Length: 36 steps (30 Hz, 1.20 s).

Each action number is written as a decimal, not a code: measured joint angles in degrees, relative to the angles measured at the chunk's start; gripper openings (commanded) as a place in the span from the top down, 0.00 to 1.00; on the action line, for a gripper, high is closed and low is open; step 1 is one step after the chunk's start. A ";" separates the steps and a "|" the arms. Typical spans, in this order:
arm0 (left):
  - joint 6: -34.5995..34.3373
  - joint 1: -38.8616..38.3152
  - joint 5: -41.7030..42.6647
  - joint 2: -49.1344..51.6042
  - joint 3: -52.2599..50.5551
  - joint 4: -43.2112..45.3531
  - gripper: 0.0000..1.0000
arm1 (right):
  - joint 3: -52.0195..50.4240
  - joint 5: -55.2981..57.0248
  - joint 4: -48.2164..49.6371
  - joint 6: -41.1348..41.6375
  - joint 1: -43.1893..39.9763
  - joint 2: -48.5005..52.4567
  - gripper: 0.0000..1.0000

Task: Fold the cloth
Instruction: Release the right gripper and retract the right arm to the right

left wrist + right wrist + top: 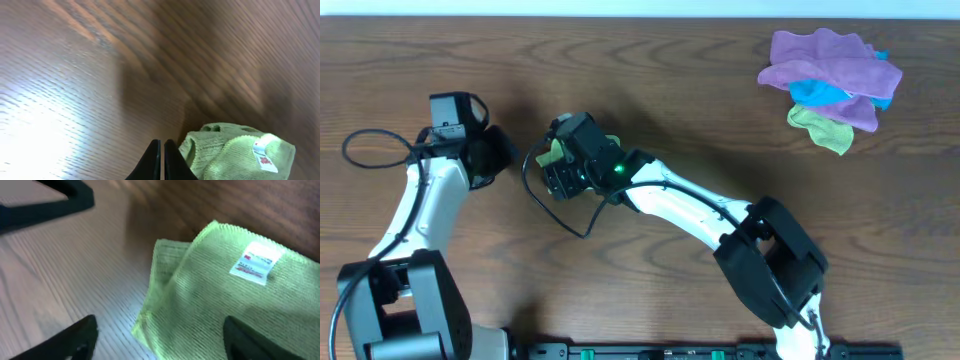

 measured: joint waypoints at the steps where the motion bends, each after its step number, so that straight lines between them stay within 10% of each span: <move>1: 0.00 0.28 0.20 0.00 0.00 0.00 0.91 | 0.00 0.04 -0.15 -0.02 0.00 0.00 0.08; 6: 0.00 0.96 1.86 -0.09 0.00 -0.74 0.55 | 0.50 0.87 -3.96 -0.15 -0.57 -0.26 0.01; 9: 0.24 1.09 2.64 -1.05 -0.07 -3.32 0.02 | 0.55 1.75 -9.31 -0.13 -2.14 -2.54 0.01; 22: -4.70 1.20 9.07 -8.22 -0.98 -14.14 0.05 | 1.55 3.61 -39.34 -0.17 -13.05 -27.63 0.01; 36: -14.99 0.81 19.69 -8.20 -11.89 -3.21 0.05 | -22.51 3.19 -41.16 -1.22 -23.23 -54.42 0.01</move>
